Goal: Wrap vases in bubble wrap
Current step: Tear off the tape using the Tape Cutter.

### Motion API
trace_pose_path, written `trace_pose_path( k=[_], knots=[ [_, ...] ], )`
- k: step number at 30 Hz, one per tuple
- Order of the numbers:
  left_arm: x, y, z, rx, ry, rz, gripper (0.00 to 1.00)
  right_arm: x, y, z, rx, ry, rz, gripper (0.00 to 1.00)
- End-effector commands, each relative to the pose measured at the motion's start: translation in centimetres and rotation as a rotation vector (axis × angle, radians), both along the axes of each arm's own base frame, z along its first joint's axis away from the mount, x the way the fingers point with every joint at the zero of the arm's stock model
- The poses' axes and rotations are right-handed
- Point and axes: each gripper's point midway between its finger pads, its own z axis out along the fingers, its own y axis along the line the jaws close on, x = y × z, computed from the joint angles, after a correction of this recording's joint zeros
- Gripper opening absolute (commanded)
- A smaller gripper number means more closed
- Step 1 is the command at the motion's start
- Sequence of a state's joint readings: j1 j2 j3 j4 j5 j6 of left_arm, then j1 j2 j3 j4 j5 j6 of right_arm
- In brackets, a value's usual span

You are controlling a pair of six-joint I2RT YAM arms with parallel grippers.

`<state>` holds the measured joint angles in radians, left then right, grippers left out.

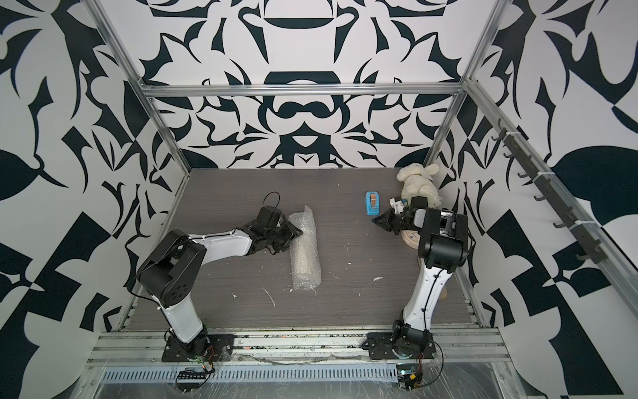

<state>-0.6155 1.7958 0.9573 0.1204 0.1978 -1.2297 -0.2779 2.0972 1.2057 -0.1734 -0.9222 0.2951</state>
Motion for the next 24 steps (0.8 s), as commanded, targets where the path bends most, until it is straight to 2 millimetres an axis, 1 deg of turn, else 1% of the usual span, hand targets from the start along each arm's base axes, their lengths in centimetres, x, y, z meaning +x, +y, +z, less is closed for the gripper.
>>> trace_pose_path(
  k=[1,4,8,10,11,12,15,18,21,24],
  knots=[
    [-2.4,1.5,-2.9,0.085,0.102,-0.019,0.52,-1.9,-0.2,-2.7,-0.043,0.175,-0.045,0.00],
    [-2.4,1.5,-2.8,0.088,0.102,-0.019,0.52,-2.4,-1.2,-3.8,-0.118,0.229,-0.075,0.00],
    [-2.3,1.4,-2.7,0.088,0.100,-0.019,0.52,-3.5,-3.2,-5.2,-0.252,0.307,-0.132,0.00],
    [-2.3,1.4,-2.7,0.088,0.100,-0.021,0.52,-4.4,-4.5,-6.4,-0.319,0.364,-0.166,0.00],
    [-2.3,1.4,-2.7,0.089,0.099,-0.023,0.52,-4.7,-4.9,-6.7,-0.308,0.378,-0.169,0.00],
    [-2.3,1.3,-2.7,0.088,0.098,-0.025,0.52,-4.6,-4.9,-6.7,-0.291,0.372,-0.181,0.00],
    [-2.3,1.4,-2.5,0.092,0.095,-0.028,0.52,-5.0,-5.2,-6.8,-0.315,0.389,-0.202,0.00],
    [-2.4,1.6,-2.4,0.092,0.092,-0.024,0.52,-5.6,-5.1,-7.0,-0.308,0.400,-0.218,0.00],
    [-2.4,1.7,-2.3,0.088,0.086,-0.021,0.52,-6.6,-5.1,-7.3,-0.311,0.420,-0.221,0.00],
    [-2.5,1.7,-2.3,0.085,0.088,-0.025,0.52,-6.8,-5.1,-6.3,-0.324,0.385,-0.223,0.00]
  ],
)
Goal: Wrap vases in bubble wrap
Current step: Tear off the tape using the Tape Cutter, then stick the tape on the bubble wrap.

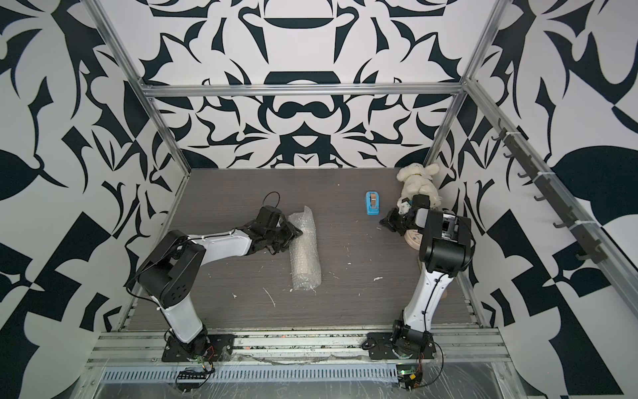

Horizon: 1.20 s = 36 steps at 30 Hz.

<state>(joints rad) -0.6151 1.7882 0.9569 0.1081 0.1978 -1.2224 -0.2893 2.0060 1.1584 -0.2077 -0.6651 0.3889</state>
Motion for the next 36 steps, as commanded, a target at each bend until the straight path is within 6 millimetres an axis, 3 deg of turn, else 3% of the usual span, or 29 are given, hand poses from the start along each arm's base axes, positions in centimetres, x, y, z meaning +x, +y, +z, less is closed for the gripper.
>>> trace_pose_path(
  k=[1,6,12,17,23,30,33,36],
  knots=[
    [-2.4,1.6,-2.4,0.080,0.087,-0.021,0.52,-5.7,-1.6,-4.9,-0.117,0.247,-0.059,0.00],
    [-2.4,1.4,-2.5,0.071,0.085,-0.031,0.52,-4.8,0.0,-0.2,-0.065,0.096,0.022,0.00],
    [-2.4,1.3,-2.3,0.070,0.067,-0.052,0.52,-5.0,4.3,6.0,-0.032,-0.093,0.201,0.00],
    [-2.3,1.2,-1.8,0.079,0.026,-0.103,0.52,-5.6,10.2,10.6,-0.006,-0.209,0.398,0.00],
    [-2.2,1.4,-1.3,0.063,-0.009,-0.155,0.52,-7.8,17.7,14.2,0.059,-0.284,0.668,0.00],
    [-2.0,1.1,-0.2,0.027,-0.068,-0.216,0.52,-11.1,24.9,16.2,0.141,-0.325,0.961,0.00],
    [-2.0,1.0,-0.1,0.017,-0.078,-0.237,0.52,-12.5,27.1,15.5,0.142,-0.309,1.097,0.00],
    [-2.1,0.9,0.0,0.012,-0.083,-0.252,0.52,-13.1,28.1,13.9,0.087,-0.285,1.218,0.00]
  ],
)
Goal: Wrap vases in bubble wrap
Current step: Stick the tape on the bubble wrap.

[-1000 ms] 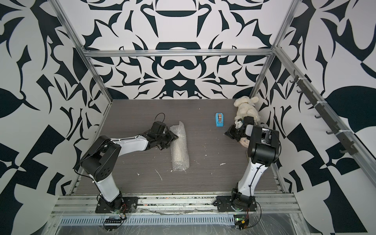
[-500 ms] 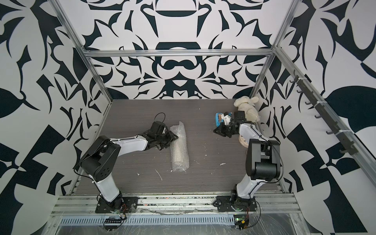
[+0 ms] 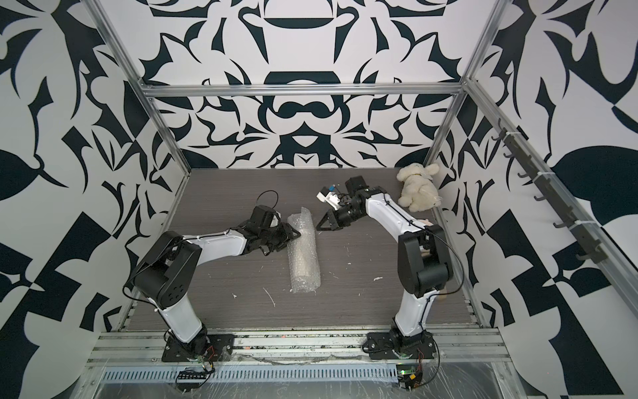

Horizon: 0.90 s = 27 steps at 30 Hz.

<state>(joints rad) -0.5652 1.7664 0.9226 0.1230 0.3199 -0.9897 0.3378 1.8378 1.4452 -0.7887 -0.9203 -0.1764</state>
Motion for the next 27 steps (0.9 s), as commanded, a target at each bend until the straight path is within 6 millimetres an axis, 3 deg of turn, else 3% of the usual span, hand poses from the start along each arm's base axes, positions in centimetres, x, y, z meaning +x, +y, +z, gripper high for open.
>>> trace_pose_path(
  k=[1,6,13,19,27],
  knots=[
    [-1.5,0.3,-0.4,0.009,0.019,-0.061,0.52,-1.8,0.7,-0.7,-0.049,-0.037,0.168,0.00],
    [-1.4,0.5,-0.7,0.009,0.013,-0.067,0.52,-1.6,1.4,-1.3,-0.021,-0.134,0.303,0.00],
    [-1.1,0.4,-0.9,-0.011,-0.009,-0.093,0.52,-3.3,2.6,-1.8,-0.005,-0.140,0.483,0.00],
    [-1.0,0.1,-0.7,-0.034,-0.029,-0.110,0.52,-3.8,3.8,-2.8,0.002,-0.155,0.563,0.00],
    [-1.1,-0.3,-0.7,-0.050,-0.040,-0.135,0.52,-4.1,3.9,-4.2,-0.061,-0.141,0.648,0.00]
  ],
)
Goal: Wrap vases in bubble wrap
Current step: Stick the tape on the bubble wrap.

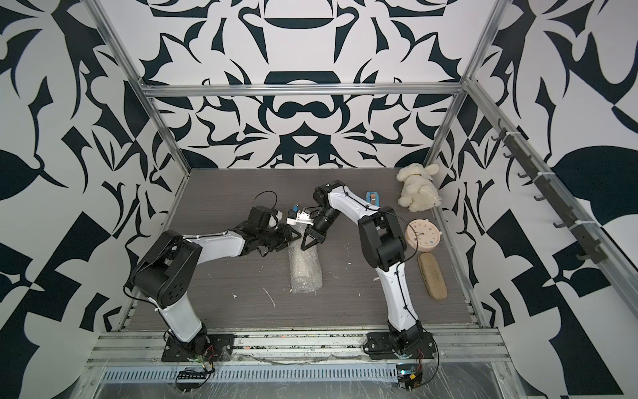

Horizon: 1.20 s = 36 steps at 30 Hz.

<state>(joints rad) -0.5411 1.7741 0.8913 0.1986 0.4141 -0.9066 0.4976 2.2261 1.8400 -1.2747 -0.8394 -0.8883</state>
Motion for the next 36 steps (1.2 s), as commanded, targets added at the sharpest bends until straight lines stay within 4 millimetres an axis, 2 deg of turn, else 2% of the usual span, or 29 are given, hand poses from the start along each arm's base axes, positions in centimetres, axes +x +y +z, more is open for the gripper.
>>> trace_pose_path(
  k=[1,4,11,15,26,32,36],
  knots=[
    [-0.8,0.0,-1.0,0.004,0.013,-0.040,0.51,-0.5,-0.5,1.6,-0.002,-0.028,0.051,0.00],
    [-0.8,0.1,-1.2,0.012,0.014,-0.042,0.51,-0.5,-1.1,1.6,-0.031,-0.046,0.063,0.00],
    [-0.9,0.4,-1.7,0.037,0.011,-0.041,0.50,0.1,-1.6,3.2,-0.029,-0.093,0.068,0.00],
    [-0.8,0.3,-1.3,0.037,0.002,-0.047,0.50,0.5,-1.8,2.4,-0.055,-0.071,0.088,0.00],
    [-0.8,0.3,-0.9,0.032,-0.010,-0.052,0.50,0.6,-0.8,0.1,-0.059,-0.032,0.107,0.00],
    [-0.8,0.3,-0.9,0.025,-0.012,-0.050,0.50,0.2,0.0,-0.2,-0.073,-0.021,0.116,0.00],
    [-0.9,0.4,-0.9,0.025,-0.012,-0.050,0.49,0.1,-0.2,0.5,-0.073,-0.055,0.109,0.00]
  ],
)
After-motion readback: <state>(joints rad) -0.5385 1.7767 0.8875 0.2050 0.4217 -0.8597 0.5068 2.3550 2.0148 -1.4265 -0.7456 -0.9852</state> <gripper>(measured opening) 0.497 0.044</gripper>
